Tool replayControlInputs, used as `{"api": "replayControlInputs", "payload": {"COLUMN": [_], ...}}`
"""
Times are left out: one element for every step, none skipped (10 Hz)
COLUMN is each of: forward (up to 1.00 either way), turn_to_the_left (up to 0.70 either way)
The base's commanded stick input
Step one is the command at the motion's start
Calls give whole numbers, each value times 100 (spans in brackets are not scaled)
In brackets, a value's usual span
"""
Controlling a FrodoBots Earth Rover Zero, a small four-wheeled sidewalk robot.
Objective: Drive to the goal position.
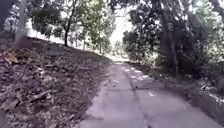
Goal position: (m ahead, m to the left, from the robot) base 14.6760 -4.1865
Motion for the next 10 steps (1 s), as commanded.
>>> {"api": "replayControlInputs", "payload": {"forward": [50, 50, 50, 50, 50, 50, 50, 50, 50, 50], "turn_to_the_left": [0, 0, 0, 0, 0, 0, 0, 0, 0, 0]}}
